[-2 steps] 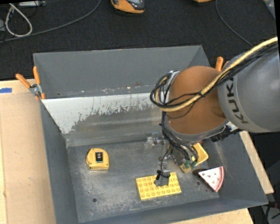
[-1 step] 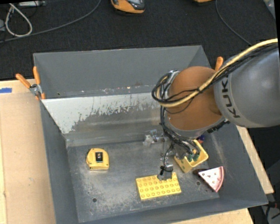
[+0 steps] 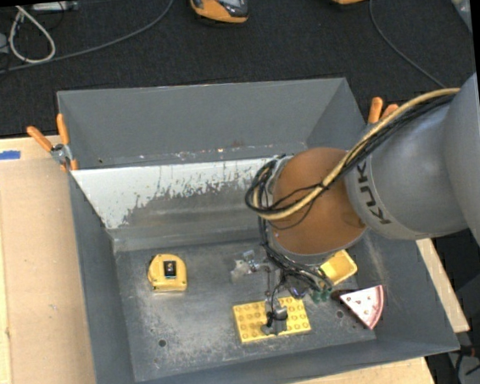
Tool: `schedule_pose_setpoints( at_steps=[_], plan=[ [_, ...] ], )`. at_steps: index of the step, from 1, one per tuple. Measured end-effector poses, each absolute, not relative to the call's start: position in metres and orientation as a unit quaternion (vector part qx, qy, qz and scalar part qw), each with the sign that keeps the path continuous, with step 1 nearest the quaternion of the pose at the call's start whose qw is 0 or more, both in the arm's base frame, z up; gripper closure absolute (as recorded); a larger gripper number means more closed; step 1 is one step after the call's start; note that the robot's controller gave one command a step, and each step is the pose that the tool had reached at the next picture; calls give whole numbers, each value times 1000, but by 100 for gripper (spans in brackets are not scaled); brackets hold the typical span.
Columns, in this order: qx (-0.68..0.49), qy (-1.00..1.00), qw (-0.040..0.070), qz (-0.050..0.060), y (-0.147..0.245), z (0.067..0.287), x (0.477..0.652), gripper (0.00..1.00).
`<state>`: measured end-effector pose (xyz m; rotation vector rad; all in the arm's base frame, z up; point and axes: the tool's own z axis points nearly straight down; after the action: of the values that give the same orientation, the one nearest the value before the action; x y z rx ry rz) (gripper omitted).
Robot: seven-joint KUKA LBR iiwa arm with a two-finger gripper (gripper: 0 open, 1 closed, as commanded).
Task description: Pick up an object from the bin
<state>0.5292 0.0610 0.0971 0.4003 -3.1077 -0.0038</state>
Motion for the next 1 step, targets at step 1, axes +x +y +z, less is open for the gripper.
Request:
schedule_pose_setpoints(
  at_steps=[1],
  plan=[
    [57, -998, 0, 0, 69, 70, 515, 100]
  ],
)
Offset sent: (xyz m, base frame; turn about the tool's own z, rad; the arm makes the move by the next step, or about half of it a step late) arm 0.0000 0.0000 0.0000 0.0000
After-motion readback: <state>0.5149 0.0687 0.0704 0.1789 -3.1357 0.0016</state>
